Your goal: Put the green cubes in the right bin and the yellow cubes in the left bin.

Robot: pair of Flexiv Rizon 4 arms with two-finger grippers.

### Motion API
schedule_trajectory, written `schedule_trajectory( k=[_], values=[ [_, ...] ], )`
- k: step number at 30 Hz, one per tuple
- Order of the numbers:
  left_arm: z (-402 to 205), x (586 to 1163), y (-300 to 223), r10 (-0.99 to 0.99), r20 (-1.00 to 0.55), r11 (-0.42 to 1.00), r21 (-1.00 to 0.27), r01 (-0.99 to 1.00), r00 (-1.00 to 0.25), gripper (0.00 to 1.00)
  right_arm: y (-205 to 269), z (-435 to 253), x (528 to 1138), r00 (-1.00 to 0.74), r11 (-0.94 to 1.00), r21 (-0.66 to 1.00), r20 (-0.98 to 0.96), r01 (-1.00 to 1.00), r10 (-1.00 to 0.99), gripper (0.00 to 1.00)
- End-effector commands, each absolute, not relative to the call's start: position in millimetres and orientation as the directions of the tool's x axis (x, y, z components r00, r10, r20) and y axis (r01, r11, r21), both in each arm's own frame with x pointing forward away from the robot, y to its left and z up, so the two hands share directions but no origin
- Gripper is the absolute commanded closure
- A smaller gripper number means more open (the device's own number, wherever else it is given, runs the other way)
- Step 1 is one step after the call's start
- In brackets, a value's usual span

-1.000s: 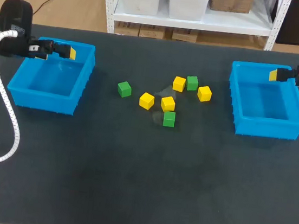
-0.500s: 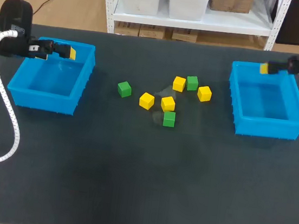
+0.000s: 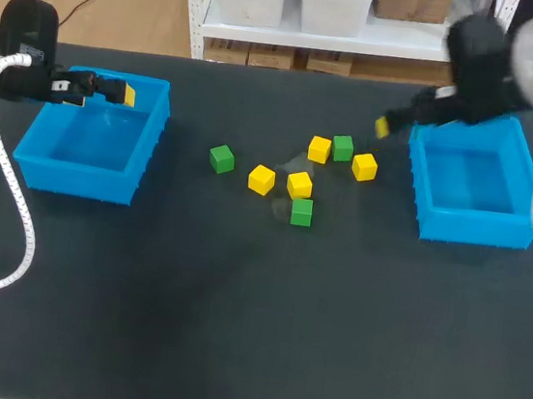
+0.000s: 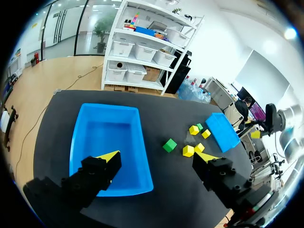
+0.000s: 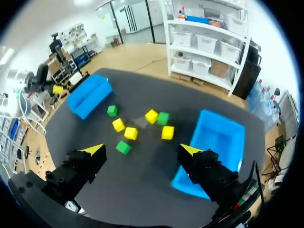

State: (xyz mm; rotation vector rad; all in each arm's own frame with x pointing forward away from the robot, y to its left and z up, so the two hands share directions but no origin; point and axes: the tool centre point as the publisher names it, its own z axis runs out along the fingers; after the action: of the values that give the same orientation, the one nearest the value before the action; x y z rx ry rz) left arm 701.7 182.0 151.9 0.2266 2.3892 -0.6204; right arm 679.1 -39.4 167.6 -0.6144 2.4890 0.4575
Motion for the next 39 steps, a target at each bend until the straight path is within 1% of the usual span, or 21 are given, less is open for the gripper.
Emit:
schedule_trajectory(
  k=[1, 7, 12, 19, 25, 32, 39],
  values=[
    [150, 701, 184, 0.001, -0.64, 0.868, -0.381, 0.319, -0.769, 0.0, 2, 146, 677, -0.772, 0.894, 0.058, -0.53, -0.445, -0.35, 0.0],
    [150, 701, 184, 0.001, -0.64, 0.868, -0.381, 0.319, -0.769, 0.0, 34, 122, 670, -0.781, 0.893, -0.01, -0.48, -0.449, -0.398, 0.0],
    [150, 701, 184, 0.001, -0.64, 0.868, -0.381, 0.319, -0.769, 0.0, 46, 103, 671, -0.81, 0.899, -0.056, -0.413, -0.434, -0.416, 0.0],
    [150, 701, 184, 0.001, -0.64, 0.868, -0.381, 0.319, -0.769, 0.0, 50, 72, 672, -0.873, 0.924, -0.125, -0.302, -0.361, -0.382, 0.0],
    [150, 701, 184, 0.001, -0.64, 0.868, -0.381, 0.319, -0.769, 0.0, 57, 52, 664, -0.887, 0.921, -0.18, -0.259, -0.345, -0.383, 0.0],
    [150, 701, 184, 0.001, -0.64, 0.868, -0.381, 0.319, -0.769, 0.0, 61, 20, 659, -0.913, 0.927, -0.189, -0.193, -0.325, -0.36, 0.0],
    [150, 701, 184, 0.001, -0.64, 0.868, -0.381, 0.319, -0.769, 0.0, 56, 8, 656, -0.922, 0.931, -0.188, -0.176, -0.312, -0.344, 0.0]
  ],
)
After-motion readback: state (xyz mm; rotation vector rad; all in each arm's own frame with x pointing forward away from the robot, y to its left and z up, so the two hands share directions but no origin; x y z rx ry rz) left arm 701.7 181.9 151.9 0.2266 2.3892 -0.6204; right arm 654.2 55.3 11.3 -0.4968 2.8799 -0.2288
